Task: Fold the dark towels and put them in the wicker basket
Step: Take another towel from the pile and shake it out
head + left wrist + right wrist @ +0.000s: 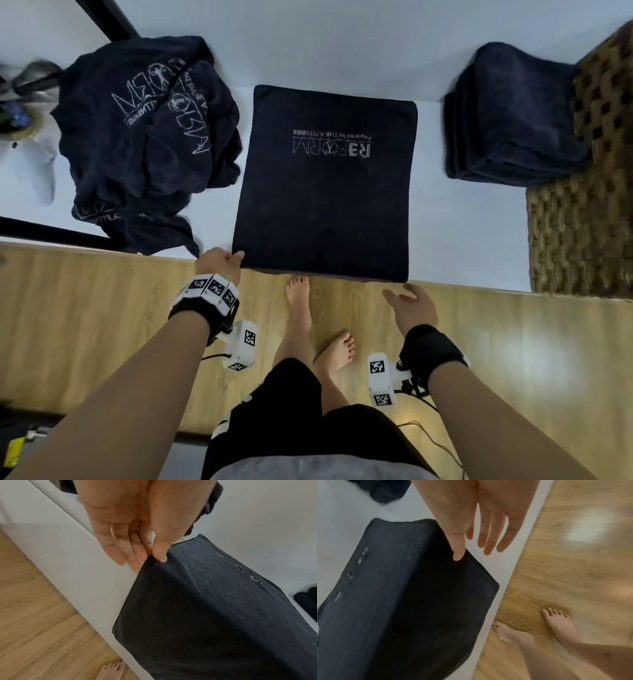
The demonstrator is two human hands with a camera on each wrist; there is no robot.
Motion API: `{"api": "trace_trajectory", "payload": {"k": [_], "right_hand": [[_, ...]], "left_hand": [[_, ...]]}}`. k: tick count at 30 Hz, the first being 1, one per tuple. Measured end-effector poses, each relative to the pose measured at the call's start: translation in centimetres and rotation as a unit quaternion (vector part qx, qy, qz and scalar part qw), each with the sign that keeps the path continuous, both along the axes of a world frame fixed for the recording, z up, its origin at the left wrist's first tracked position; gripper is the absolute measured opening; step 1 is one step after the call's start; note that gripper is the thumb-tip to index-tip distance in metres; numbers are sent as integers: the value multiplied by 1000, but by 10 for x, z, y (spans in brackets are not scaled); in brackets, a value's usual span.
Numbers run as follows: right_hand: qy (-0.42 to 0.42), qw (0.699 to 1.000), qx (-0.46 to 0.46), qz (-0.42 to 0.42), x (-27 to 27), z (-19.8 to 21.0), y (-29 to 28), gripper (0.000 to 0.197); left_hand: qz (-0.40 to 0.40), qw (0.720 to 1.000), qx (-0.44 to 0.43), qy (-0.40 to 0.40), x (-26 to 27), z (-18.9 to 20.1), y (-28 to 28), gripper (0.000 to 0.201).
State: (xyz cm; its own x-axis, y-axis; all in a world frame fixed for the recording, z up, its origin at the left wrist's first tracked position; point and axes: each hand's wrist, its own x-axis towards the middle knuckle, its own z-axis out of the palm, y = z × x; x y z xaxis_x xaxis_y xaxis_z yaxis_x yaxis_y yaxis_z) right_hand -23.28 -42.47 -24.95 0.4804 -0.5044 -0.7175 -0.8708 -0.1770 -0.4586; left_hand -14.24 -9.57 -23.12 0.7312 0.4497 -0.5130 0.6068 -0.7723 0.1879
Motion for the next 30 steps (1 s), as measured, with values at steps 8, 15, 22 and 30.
{"api": "trace_trajectory", "payload": {"k": [8, 15, 22, 30], "right_hand": [[12, 998, 12, 61, 23, 28, -8, 22], [-108, 993, -38, 39, 78, 110, -19, 26], [-199, 976, -88, 24, 163, 150, -36, 16], [-195, 980, -28, 2, 196, 123, -31, 20]], "left_hand": [[28, 999, -41, 15, 8, 24, -5, 38], [47, 991, -82, -92, 56, 92, -18, 30], [78, 958, -170, -218, 146, 137, -22, 21], [52, 937, -295, -178, 194, 111, -13, 33]]}}
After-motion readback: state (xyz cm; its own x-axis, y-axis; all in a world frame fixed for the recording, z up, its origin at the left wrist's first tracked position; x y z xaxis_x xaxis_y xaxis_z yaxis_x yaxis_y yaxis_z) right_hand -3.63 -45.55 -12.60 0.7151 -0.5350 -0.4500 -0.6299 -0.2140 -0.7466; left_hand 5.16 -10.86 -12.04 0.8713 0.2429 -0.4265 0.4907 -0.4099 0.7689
